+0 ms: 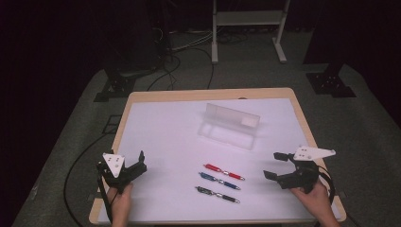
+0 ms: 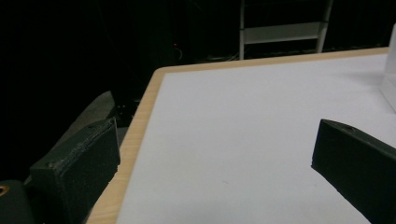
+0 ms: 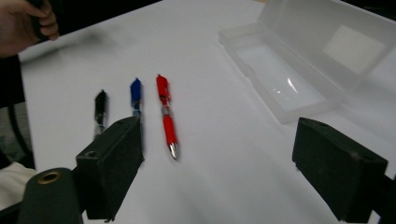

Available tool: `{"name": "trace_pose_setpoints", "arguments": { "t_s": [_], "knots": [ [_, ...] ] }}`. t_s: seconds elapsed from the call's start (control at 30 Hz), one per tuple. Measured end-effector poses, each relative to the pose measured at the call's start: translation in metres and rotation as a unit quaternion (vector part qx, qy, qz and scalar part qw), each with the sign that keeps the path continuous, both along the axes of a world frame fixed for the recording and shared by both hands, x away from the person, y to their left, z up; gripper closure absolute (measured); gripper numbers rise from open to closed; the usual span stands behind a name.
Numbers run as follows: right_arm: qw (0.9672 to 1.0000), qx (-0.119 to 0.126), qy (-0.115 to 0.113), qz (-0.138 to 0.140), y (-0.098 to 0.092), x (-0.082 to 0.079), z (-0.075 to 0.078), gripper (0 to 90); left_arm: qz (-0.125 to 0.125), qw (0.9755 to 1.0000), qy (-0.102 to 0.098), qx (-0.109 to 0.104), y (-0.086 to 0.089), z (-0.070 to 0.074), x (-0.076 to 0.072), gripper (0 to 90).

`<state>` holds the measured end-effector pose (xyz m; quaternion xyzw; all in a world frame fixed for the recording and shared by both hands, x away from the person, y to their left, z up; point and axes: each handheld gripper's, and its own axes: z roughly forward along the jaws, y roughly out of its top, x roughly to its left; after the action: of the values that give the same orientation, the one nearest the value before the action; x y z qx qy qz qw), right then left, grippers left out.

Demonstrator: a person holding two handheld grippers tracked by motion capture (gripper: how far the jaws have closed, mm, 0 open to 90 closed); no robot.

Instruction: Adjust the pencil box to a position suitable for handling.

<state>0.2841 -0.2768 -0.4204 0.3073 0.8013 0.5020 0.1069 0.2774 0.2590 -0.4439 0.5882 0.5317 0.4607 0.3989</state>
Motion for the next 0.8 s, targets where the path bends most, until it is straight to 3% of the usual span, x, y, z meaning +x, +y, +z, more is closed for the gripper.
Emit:
{"name": "trace_pose_setpoints", "arguments": {
  "t_s": [0.27, 0.33, 0.53, 0.8],
  "knots": [
    [0.999, -0.024, -0.031, 0.024, 0.031, 0.01, 0.017, 16.0, 0.009, 1.0, 0.002, 0.003, 0.004, 0.001, -0.001, 0.3],
    [0.9989, -0.023, -0.023, 0.034, 0.039, 0.013, 0.017, 16.0, 0.009, 1.0, 0.002, 0.002, 0.004, 0.0, -0.001, 0.3],
    [0.9965, -0.049, -0.015, 0.066, 0.069, 0.021, 0.015, 19.3, 0.003, 1.0, -0.002, 0.004, 0.0, 0.001, -0.001, 0.4],
    [0.9939, -0.065, -0.014, 0.088, 0.095, 0.037, 0.005, 25.3, 0.005, 1.0, 0.001, 0.002, 0.002, 0.0, 0.0, 0.4]
  ]
}}
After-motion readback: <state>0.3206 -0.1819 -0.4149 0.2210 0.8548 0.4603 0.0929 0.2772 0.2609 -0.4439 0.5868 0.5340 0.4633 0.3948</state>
